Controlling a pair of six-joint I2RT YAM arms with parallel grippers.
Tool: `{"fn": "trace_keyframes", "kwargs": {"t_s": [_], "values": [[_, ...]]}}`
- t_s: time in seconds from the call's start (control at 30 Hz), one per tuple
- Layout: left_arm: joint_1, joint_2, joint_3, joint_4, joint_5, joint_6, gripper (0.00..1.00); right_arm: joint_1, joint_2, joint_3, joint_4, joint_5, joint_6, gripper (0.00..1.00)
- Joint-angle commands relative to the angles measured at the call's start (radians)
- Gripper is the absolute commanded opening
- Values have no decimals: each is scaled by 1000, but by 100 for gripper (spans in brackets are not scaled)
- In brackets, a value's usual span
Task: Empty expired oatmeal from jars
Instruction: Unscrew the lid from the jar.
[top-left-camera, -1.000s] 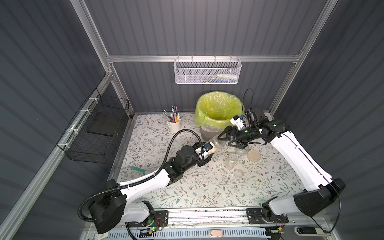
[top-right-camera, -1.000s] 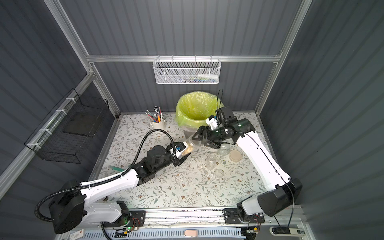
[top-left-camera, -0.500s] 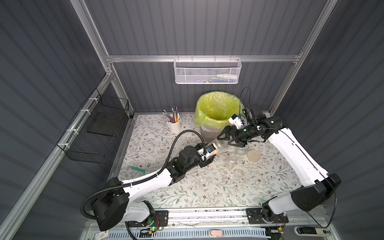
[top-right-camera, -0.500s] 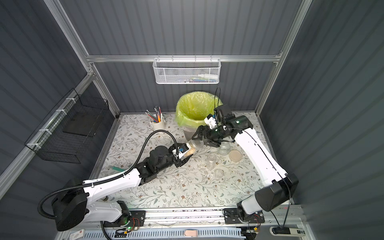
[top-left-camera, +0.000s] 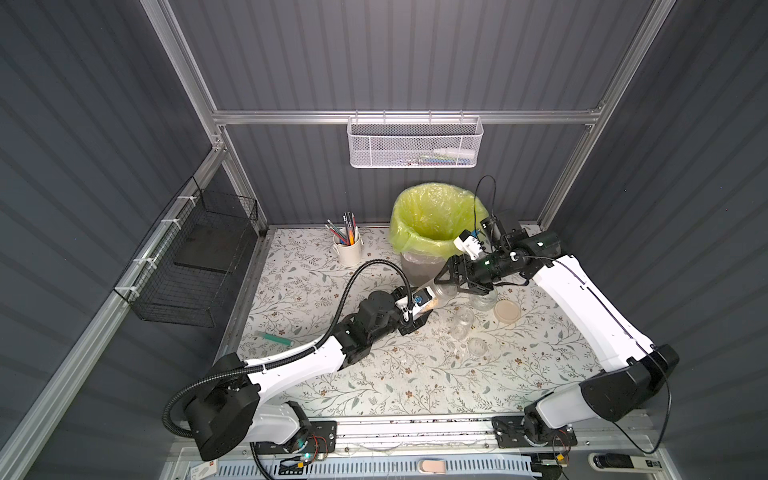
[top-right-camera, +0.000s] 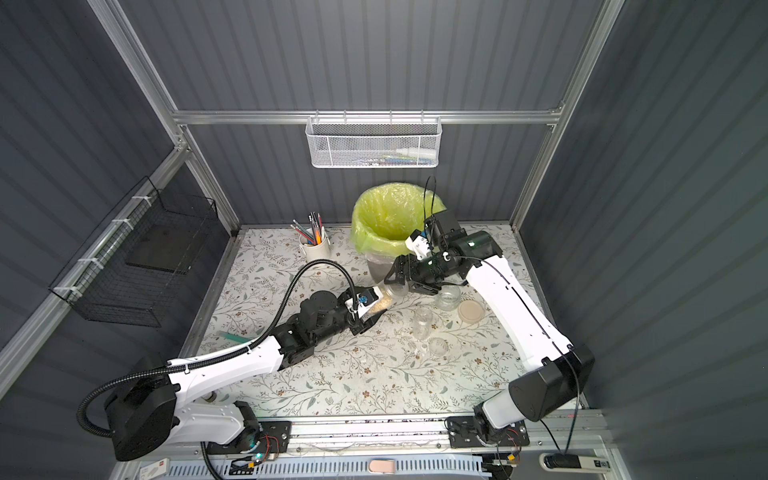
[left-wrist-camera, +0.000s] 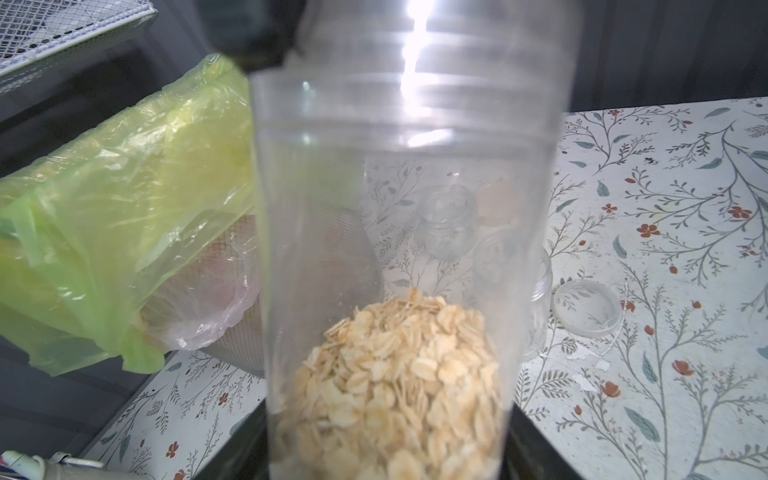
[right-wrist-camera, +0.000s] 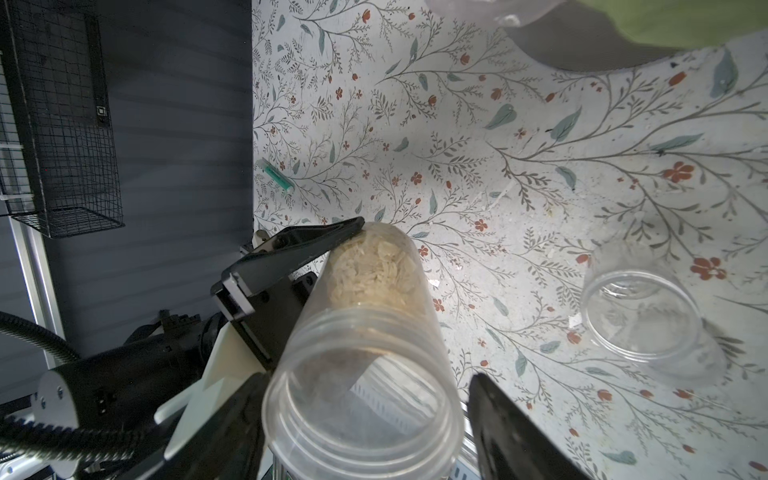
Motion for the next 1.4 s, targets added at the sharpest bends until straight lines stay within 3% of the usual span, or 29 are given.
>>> {"fn": "trace_keyframes", "kwargs": {"t_s": [0.0, 0.07, 0.17, 0.33, 0.6, 0.8, 0.93, 1.13, 1.37], "values": [[-7, -9, 29, 34, 45, -29, 24, 8, -25, -36, 1, 75, -55, 72], [-7, -11, 46, -8, 89, -44, 24, 9, -56, -63, 34, 92, -71, 71], [-7, -12, 70, -69, 156, -54, 23, 10, -83, -84, 85, 23, -107, 67], [-6, -35, 37, -23, 177, -98, 22, 14, -107, -78, 145, 8, -232, 58], [-6, -77, -9, 49, 194, -151, 21, 19, -215, -224, 304, -176, -644, 64], [-6, -80, 13, 28, 209, -170, 21, 19, -224, -230, 304, -199, -849, 70], [-6, -80, 9, 25, 194, -168, 21, 17, -190, -208, 236, -179, -895, 81], [-4, -73, -2, 26, 152, -159, 19, 14, -234, -270, 333, -134, -879, 96], [-3, -73, -30, 42, 70, -133, 19, -35, -280, -280, 368, -157, -782, 99]]}}
